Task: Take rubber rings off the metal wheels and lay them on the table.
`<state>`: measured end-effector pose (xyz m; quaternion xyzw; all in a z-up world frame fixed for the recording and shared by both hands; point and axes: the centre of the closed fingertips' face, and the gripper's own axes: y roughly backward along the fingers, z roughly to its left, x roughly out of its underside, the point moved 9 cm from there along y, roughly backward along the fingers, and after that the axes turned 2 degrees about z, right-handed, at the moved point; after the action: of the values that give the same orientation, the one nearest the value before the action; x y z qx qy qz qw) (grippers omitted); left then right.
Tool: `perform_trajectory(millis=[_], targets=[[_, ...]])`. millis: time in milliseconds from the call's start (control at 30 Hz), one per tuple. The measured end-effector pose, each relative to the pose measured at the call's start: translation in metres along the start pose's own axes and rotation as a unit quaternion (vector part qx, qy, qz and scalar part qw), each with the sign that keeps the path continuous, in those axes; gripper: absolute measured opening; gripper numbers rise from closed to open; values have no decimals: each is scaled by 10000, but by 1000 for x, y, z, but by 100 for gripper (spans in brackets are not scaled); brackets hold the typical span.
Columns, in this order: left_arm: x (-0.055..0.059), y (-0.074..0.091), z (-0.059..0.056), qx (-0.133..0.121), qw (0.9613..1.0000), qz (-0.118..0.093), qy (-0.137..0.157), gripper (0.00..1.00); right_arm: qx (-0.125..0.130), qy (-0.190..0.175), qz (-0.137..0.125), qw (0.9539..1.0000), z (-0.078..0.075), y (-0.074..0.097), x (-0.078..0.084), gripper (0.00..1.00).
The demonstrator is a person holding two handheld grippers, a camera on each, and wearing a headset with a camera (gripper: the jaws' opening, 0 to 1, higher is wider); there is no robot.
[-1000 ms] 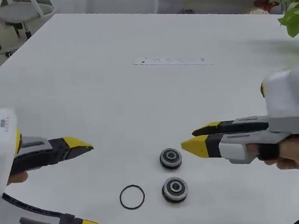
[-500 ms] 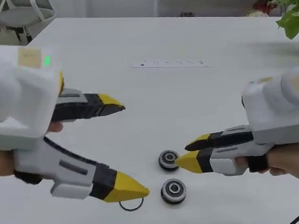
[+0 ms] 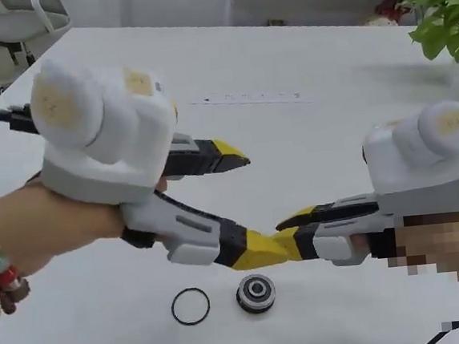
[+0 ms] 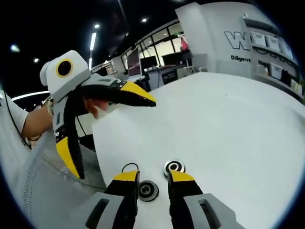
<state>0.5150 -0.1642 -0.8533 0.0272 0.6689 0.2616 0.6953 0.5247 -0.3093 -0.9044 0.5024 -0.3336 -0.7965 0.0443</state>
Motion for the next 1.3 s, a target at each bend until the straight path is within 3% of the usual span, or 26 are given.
perform_trajectory(millis=[33,133,233,267,367,500,600,667,767,967,1167,1300], targets=[[5,0,2,-105,9999,-100,32,64,1,-9,40,10000,0,-1,2,21],[21,0,6,-223,9995,-90,195,54,-61,180,282,9994,3,-7,8,20],[34,0,8,-222,9992,52,323,52,-182,425,492,9977,8,-14,13,20],[40,-1,8,-176,9991,197,319,52,-235,435,566,9972,10,-16,15,21],[47,-6,5,-159,9992,289,208,49,-275,493,690,9960,10,-18,20,21],[60,-16,-6,284,9982,430,304,43,-305,503,794,9951,10,-20,25,21],[69,-21,-9,455,9968,513,403,40,-363,585,893,9936,10,-21,29,21],[72,-22,-10,460,9965,574,402,37,-409,574,925,9932,10,-22,32,21],[77,-24,-10,412,9961,769,99,34,-478,500,931,9933,10,-23,34,25],[86,-28,-12,458,9947,885,236,28,-369,623,1075,9916,8,-25,39,25],[85,-33,-13,384,9950,829,413,22,-403,716,1153,9899,10,-33,45,26],[88,-36,-16,391,9943,942,304,20,-280,804,1189,9892,7,-36,46,24]])
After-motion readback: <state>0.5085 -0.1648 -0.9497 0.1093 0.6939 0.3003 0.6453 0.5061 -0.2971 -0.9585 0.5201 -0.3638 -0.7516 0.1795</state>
